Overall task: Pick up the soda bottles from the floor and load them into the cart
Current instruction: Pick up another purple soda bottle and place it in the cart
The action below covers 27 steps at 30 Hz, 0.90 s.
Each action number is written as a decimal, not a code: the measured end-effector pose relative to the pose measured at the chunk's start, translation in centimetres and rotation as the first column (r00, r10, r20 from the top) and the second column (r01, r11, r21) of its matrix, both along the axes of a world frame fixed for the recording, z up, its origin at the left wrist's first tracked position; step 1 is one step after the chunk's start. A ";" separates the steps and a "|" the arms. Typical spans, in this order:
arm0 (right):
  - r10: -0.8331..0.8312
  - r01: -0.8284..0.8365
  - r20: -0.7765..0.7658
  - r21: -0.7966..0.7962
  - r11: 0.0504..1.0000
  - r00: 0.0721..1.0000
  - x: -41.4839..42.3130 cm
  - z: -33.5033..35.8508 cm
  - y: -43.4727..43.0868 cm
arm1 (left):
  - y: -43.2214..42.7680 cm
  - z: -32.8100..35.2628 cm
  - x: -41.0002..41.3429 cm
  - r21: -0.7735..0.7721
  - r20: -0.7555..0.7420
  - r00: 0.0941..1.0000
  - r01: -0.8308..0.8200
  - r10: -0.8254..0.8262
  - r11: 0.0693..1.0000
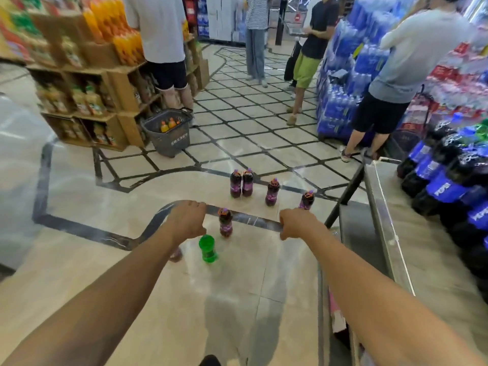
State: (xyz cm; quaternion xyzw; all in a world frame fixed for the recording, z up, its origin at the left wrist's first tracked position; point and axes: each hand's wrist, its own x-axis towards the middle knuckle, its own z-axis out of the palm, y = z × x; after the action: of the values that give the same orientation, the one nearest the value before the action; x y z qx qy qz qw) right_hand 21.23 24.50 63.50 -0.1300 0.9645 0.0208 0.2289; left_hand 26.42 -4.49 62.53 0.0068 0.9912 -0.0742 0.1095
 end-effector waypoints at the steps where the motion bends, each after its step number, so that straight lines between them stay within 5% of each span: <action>1: 0.018 -0.018 0.014 -0.005 1.000 1.000 -1.3 -0.5 -0.8 | -0.6 -0.3 -0.9 -0.001 0.004 1.000 -0.011 0.011 1.000; 27: 0.091 -0.107 0.141 0.111 0.988 0.986 -34.4 -5.4 -11.2 | -13.6 -6.1 -31.4 0.040 0.146 0.976 -0.168 0.160 0.985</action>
State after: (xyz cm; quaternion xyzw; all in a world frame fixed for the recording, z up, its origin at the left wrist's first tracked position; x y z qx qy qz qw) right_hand -13.12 13.34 58.11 -0.1650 0.9362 0.0804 0.2997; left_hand -4.99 -18.06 56.44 -0.0669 0.9797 -0.0382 0.1853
